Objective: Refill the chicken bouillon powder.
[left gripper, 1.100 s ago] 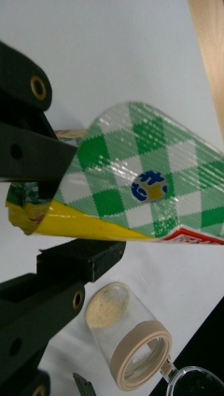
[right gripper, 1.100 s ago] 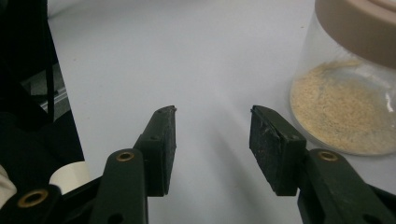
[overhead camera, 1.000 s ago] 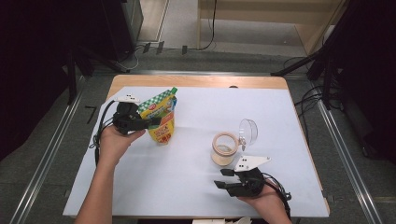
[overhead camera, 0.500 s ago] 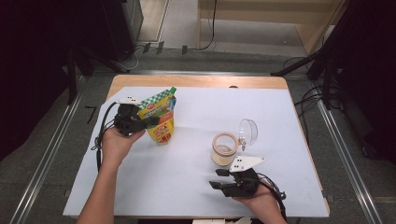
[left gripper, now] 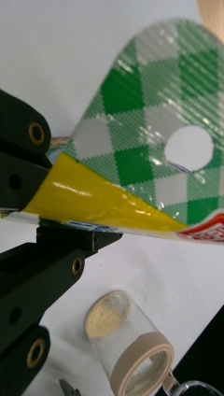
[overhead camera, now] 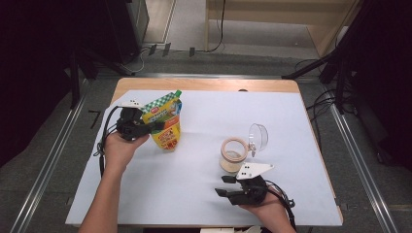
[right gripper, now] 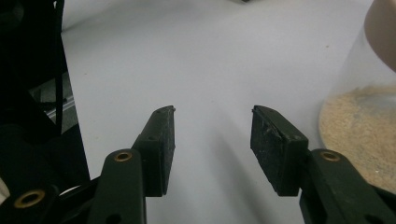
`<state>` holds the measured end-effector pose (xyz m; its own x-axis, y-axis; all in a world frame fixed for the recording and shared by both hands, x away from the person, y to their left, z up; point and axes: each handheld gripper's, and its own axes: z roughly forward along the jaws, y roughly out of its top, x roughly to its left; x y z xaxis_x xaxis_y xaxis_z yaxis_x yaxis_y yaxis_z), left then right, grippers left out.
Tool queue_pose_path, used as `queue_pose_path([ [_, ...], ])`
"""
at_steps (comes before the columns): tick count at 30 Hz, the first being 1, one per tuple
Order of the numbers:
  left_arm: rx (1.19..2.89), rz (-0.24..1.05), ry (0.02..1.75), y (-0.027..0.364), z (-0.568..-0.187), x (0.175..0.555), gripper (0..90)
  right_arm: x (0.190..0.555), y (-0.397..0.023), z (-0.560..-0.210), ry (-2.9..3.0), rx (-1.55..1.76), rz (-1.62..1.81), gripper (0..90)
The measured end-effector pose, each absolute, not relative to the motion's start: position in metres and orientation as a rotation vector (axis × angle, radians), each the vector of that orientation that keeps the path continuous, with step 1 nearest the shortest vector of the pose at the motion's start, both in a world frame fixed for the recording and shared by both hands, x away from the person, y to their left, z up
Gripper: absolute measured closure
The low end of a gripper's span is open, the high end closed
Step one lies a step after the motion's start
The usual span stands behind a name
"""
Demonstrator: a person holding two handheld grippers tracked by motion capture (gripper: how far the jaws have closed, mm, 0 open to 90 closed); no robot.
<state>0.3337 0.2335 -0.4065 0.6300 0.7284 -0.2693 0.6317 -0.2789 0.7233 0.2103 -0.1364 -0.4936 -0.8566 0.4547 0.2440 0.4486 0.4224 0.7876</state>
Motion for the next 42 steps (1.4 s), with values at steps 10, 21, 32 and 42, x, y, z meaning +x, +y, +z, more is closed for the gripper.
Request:
queue_pose_path([
  [10,2.002,0.079,1.002,0.227,-0.384,0.326,90.0,0.211,-0.135,-0.494,2.633,0.829,1.473,51.1],
  [21,2.023,0.055,0.883,0.208,-0.354,0.312,90.0,0.216,-0.129,-0.498,2.617,0.838,1.492,51.2],
  [32,2.051,0.028,0.804,0.187,-0.335,0.298,90.0,0.217,-0.127,-0.499,2.600,0.789,1.512,51.4],
  [42,2.095,0.007,0.724,0.173,-0.316,0.281,90.0,0.218,-0.123,-0.500,2.597,0.809,1.521,52.3],
])
